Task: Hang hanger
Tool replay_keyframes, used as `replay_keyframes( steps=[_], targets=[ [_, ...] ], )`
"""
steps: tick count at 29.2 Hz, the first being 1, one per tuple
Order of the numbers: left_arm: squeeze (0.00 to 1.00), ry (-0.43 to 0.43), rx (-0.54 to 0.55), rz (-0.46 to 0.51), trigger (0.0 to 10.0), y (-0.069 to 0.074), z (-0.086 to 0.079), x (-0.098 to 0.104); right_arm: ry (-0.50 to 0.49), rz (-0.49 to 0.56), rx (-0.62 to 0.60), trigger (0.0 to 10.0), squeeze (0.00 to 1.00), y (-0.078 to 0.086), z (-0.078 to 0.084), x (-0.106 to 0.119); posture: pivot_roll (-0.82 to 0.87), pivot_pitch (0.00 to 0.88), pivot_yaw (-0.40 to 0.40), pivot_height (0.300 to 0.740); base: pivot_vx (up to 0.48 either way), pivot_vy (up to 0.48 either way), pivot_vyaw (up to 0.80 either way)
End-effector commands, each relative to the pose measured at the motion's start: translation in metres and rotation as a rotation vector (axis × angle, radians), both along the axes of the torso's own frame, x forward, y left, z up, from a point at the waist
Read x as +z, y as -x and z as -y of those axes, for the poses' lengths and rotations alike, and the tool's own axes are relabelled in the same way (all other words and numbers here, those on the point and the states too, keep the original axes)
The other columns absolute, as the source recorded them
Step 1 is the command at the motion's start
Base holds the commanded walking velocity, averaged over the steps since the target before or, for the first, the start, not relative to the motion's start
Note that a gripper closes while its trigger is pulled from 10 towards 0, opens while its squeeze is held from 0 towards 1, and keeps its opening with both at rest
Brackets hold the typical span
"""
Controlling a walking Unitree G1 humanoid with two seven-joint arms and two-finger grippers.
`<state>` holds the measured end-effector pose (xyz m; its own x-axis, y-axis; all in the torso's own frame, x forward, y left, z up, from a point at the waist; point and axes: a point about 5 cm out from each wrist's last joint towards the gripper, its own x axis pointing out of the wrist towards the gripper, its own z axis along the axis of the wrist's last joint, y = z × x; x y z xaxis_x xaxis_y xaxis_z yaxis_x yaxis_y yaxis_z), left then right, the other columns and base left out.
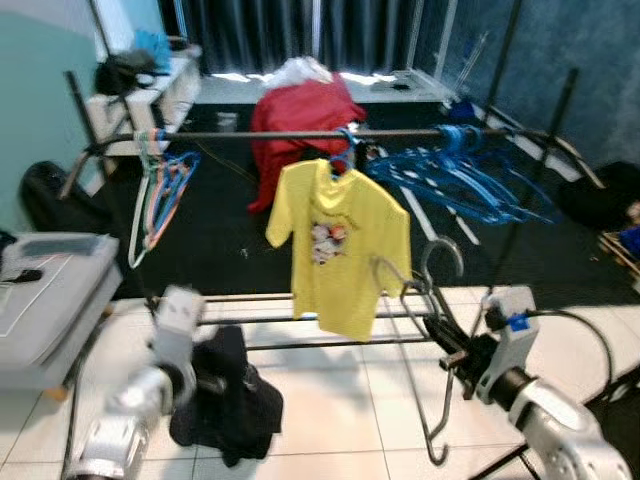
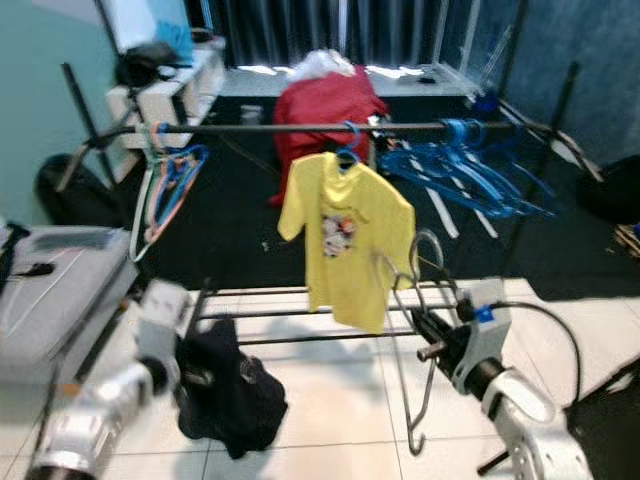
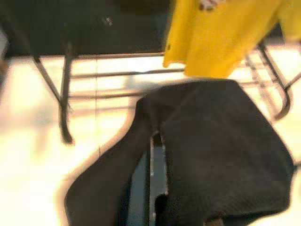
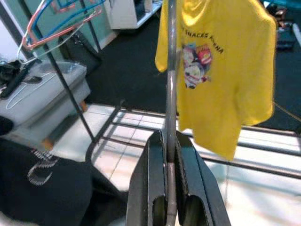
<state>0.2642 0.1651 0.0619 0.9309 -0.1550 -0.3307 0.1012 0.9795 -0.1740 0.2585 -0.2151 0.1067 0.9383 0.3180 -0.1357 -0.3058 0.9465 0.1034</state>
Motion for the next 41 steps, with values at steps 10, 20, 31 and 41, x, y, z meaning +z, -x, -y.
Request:
replay_keyframes(
  steps=[10, 20, 31, 41],
  targets=[
    [0.0, 0.183, 0.077, 0.153, 10.0, -0.017, -0.003, 0.021, -0.094, 0.029, 0.079, 10.0, 0.0, -0.012, -0.006, 0.006, -0.03, 0.0, -0.005, 0.74, 0.0, 0.0, 0.76],
    [0.0, 0.14, 0.057, 0.165, 10.0, -0.017, -0.005, 0.033, -0.115, 0.046, 0.081, 10.0, 0.0, -0.019, -0.021, 0.005, -0.02, 0.0, 0.007, 0.74, 0.0, 0.0, 0.76],
    [0.0, 0.198, -0.018, 0.107, 10.0, -0.021, 0.002, 0.027, -0.114, 0.048, 0.102, 10.0, 0.0, -0.023, -0.031, -0.002, 0.0, 0.0, -0.001, 0.74, 0.0, 0.0, 0.76],
    [0.0, 0.233, 0.007, 0.138, 10.0, -0.036, -0.008, 0.034, -0.12, 0.071, 0.087, 10.0, 0.0, -0.027, -0.03, -0.002, -0.02, 0.0, 0.022, 0.74, 0.0, 0.0, 0.76]
  ],
)
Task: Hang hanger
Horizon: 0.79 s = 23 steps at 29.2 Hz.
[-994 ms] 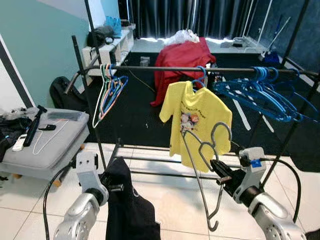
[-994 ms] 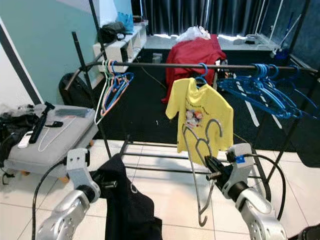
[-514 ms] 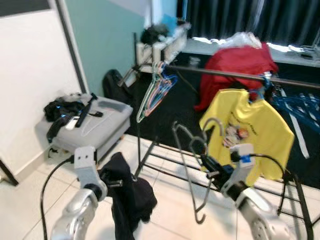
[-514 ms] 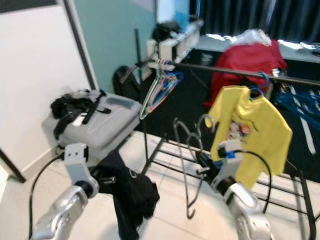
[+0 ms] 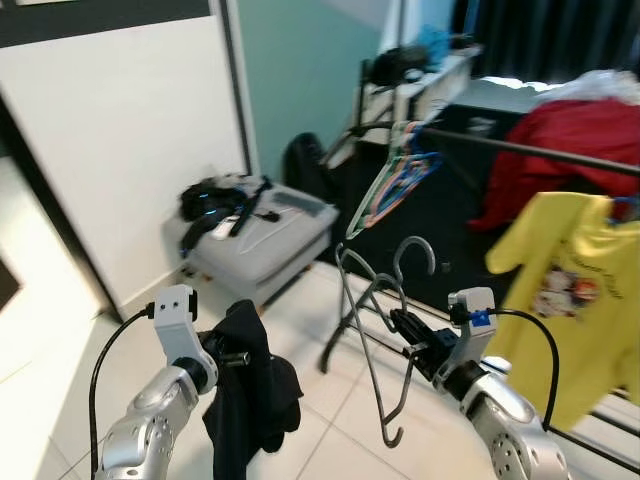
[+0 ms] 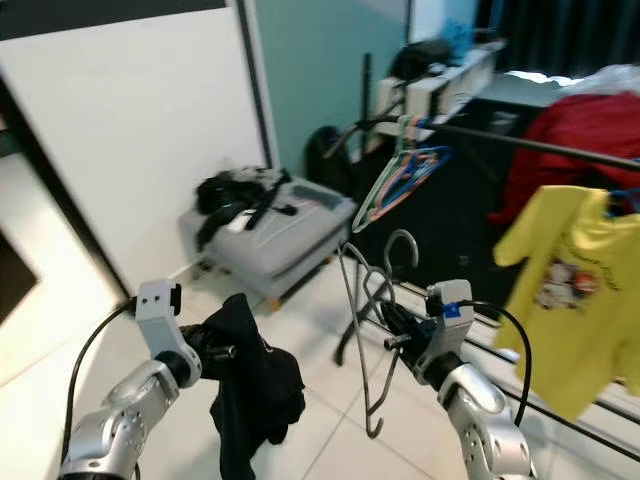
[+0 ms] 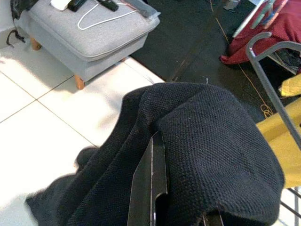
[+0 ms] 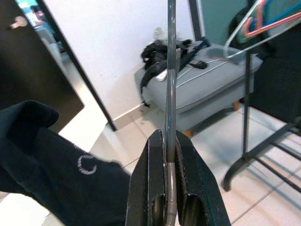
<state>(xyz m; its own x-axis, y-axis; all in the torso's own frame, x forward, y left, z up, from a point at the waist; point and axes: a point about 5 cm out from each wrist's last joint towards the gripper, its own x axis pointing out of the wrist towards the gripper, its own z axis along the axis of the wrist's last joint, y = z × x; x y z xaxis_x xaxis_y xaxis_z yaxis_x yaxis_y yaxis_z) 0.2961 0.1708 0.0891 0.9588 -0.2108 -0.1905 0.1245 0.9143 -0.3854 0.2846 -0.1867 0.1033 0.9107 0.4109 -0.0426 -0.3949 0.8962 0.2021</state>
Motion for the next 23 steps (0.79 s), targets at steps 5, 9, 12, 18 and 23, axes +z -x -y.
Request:
replay_keyframes(
  steps=[5, 9, 12, 18, 23],
  targets=[
    [0.0, -0.006, -0.007, 0.063, 10.0, -0.006, 0.001, 0.011, 0.013, 0.026, 0.004, 10.0, 0.0, -0.002, -0.001, 0.002, -0.03, 0.0, 0.017, 0.74, 0.0, 0.0, 0.76],
    [0.0, 0.001, 0.003, 0.079, 10.0, -0.009, 0.0, 0.013, 0.016, 0.028, 0.002, 10.0, 0.0, -0.003, 0.0, 0.003, -0.03, 0.0, 0.014, 0.74, 0.0, 0.0, 0.76],
    [0.0, 0.002, 0.01, 0.078, 10.0, -0.01, 0.001, 0.014, 0.018, 0.031, -0.002, 10.0, 0.0, -0.004, 0.002, 0.004, -0.03, 0.0, 0.011, 0.74, 0.0, 0.0, 0.76],
    [0.0, 0.016, -0.004, 0.097, 10.0, -0.018, 0.002, 0.016, 0.036, 0.053, -0.028, 10.0, 0.0, -0.014, 0.008, 0.008, -0.03, 0.0, 0.015, 0.74, 0.0, 0.0, 0.76],
    [0.0, -0.028, -0.016, 0.152, 10.0, -0.026, 0.002, 0.025, 0.033, 0.065, -0.027, 10.0, 0.0, -0.015, 0.004, 0.01, -0.05, 0.0, 0.026, 0.74, 0.0, 0.0, 0.76]
  ],
)
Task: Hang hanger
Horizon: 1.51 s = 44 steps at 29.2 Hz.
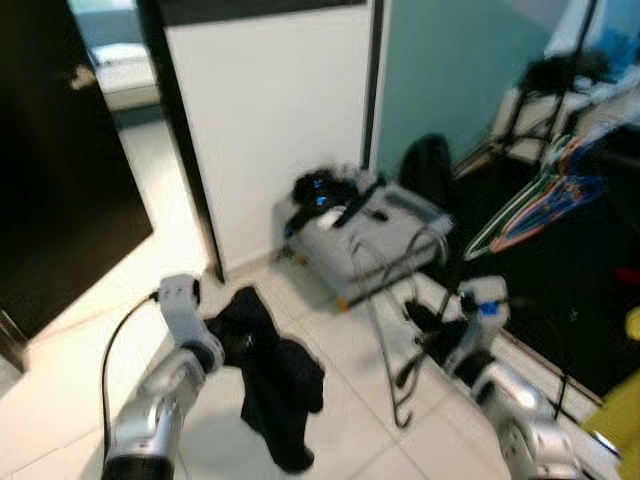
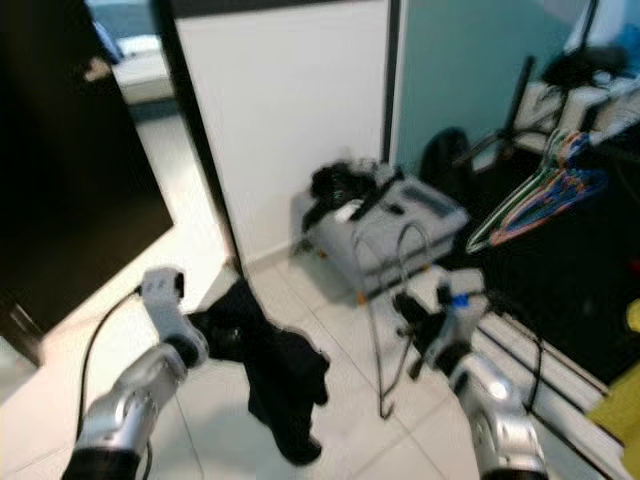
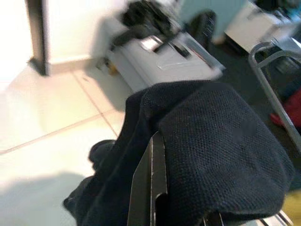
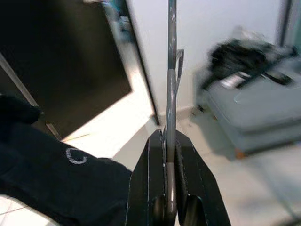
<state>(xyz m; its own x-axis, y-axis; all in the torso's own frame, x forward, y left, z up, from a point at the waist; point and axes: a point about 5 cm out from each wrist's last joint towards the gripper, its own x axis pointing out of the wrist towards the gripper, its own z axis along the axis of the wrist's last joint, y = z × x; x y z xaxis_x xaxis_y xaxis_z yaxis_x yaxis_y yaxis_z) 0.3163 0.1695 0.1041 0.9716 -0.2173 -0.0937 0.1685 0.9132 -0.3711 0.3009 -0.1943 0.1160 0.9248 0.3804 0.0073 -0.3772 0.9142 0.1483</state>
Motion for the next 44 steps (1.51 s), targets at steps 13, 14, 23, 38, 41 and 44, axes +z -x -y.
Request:
replay_keyframes(
  steps=[13, 14, 23, 38, 41, 44],
  targets=[
    [0.0, -0.099, -0.027, 0.075, 10.0, -0.007, 0.008, 0.014, -0.019, 0.011, 0.018, 10.0, 0.0, 0.001, -0.006, 0.001, -0.05, 0.0, 0.027, 0.74, 0.0, 0.0, 0.76],
    [0.0, -0.099, -0.027, 0.075, 10.0, -0.007, 0.008, 0.014, -0.019, 0.011, 0.018, 10.0, 0.0, 0.001, -0.006, 0.001, -0.05, 0.0, 0.027, 0.74, 0.0, 0.0, 0.76],
    [0.0, -0.096, 0.016, 0.11, 10.0, -0.009, 0.009, 0.018, -0.021, 0.019, 0.034, 10.0, 0.0, 0.001, -0.01, 0.002, -0.05, 0.0, 0.029, 0.74, 0.0, 0.0, 0.76],
    [0.0, -0.141, 0.0, 0.101, 10.0, -0.008, 0.008, 0.016, 0.024, 0.013, 0.056, 10.0, 0.0, 0.006, -0.008, -0.002, -0.06, 0.0, 0.034, 0.74, 0.0, -0.19, 0.76],
    [0.0, -0.125, -0.001, 0.101, 10.0, -0.007, 0.006, 0.016, 0.014, 0.014, 0.059, 10.0, 0.0, 0.006, -0.009, 0.0, -0.05, 0.0, 0.028, 0.74, 0.0, 0.0, 0.76],
    [0.0, -0.12, -0.003, 0.108, 10.0, -0.007, 0.008, 0.018, 0.017, 0.017, 0.082, 10.0, 0.0, 0.005, -0.014, 0.001, -0.05, 0.0, 0.024, 0.74, 0.0, 0.0, 0.76]
  ],
)
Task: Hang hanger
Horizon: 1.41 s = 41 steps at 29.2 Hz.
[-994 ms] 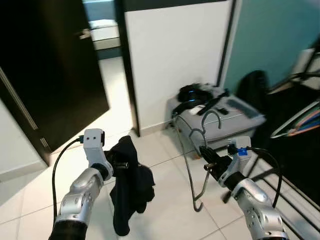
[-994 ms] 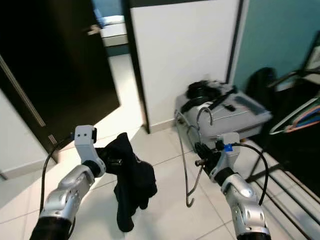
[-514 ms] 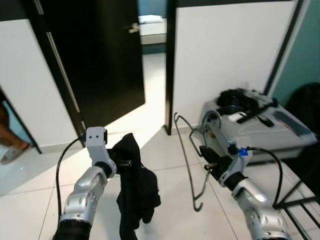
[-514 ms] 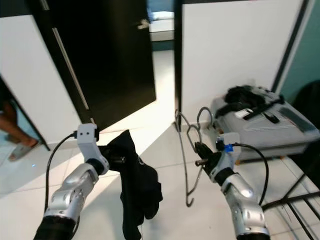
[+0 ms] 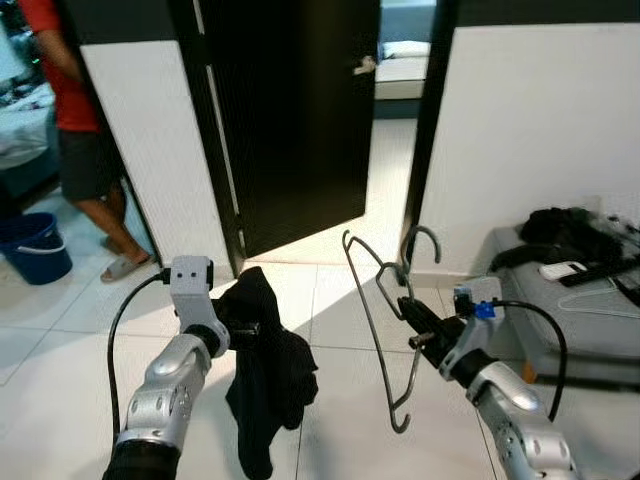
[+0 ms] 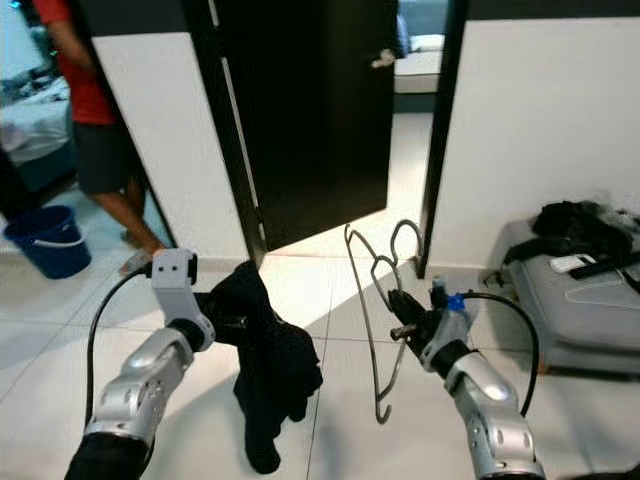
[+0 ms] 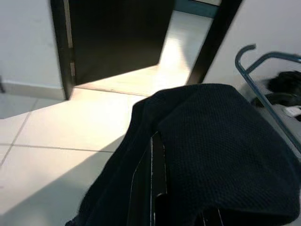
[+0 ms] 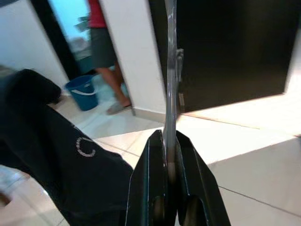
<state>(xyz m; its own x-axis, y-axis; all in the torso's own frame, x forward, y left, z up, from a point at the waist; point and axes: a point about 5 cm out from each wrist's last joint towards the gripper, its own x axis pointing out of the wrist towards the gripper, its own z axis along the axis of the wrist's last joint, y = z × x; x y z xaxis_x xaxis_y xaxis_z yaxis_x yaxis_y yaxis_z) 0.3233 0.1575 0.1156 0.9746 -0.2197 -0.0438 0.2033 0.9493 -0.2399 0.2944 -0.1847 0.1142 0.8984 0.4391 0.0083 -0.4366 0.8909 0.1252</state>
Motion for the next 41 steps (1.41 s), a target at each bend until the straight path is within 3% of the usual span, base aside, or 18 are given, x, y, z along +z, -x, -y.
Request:
replay_keyframes(
  steps=[1, 12, 41],
  targets=[
    [0.0, 0.001, 0.007, 0.036, 10.0, -0.0004, -0.002, 0.0069, 0.004, 0.007, 0.03, 10.0, 0.0, -0.0018, -0.0069, 0.0028, -0.05, 0.0, 0.024, 0.74, 0.0, 0.0, 0.76],
    [0.0, 0.01, 0.014, 0.044, 10.0, -0.0044, -0.0065, 0.0088, 0.016, 0.01, 0.038, 10.0, 0.0, -0.0012, -0.0102, 0.0016, -0.06, 0.0, 0.043, 0.74, 0.0, 0.0, 0.76],
    [0.0, 0.024, 0.023, 0.062, 10.0, -0.0038, -0.0057, 0.01, 0.087, 0.02, 0.102, 10.0, 0.0, 0.0011, -0.0159, 0.0016, -0.06, 0.0, 0.022, 0.74, 0.409, 0.0, 0.76]
  ],
)
